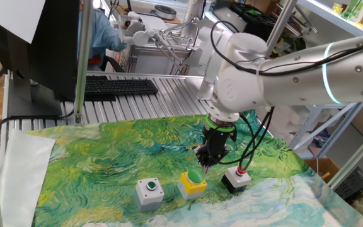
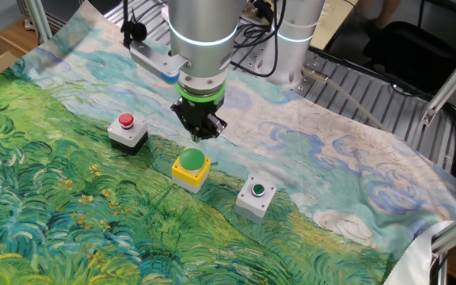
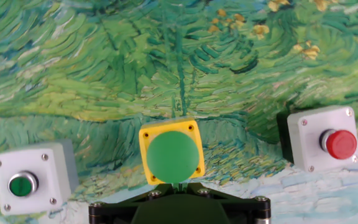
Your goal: Press three buttons from left to right in sequence
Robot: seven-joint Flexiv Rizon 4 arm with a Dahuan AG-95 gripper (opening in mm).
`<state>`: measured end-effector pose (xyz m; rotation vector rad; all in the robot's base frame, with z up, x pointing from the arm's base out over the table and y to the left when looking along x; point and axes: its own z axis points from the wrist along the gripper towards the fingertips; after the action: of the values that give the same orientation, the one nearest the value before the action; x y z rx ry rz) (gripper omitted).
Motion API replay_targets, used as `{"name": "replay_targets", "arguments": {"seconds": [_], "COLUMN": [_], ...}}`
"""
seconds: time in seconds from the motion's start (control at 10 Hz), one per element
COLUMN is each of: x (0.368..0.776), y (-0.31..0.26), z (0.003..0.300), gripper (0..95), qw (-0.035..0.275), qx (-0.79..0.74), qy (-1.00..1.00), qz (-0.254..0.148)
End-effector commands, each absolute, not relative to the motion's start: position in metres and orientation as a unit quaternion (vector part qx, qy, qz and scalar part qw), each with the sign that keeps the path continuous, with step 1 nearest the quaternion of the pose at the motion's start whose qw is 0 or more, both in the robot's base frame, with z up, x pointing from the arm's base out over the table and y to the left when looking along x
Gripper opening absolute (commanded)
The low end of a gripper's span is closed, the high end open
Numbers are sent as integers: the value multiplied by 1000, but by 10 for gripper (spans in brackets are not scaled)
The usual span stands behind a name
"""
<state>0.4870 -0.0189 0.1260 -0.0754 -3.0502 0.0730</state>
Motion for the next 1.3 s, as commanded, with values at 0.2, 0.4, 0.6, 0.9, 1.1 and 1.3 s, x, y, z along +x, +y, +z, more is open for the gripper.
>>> {"name": "replay_targets", "arguments": {"seconds": [0.2, 0.4, 0.6, 0.9, 1.1, 1.3], "x": [482, 482, 482, 482, 483, 483], "y": [-19, -19, -19, -19, -19, -19], "z": [126, 125, 125, 124, 124, 123], "gripper": [0, 0, 0, 0, 0, 0], "qw": [43, 42, 42, 42, 41, 41], "qx": [-3, -4, -6, -6, -11, -8], "qy": [-999, -999, -999, -999, -999, -999], "qz": [16, 15, 16, 16, 18, 17]}}
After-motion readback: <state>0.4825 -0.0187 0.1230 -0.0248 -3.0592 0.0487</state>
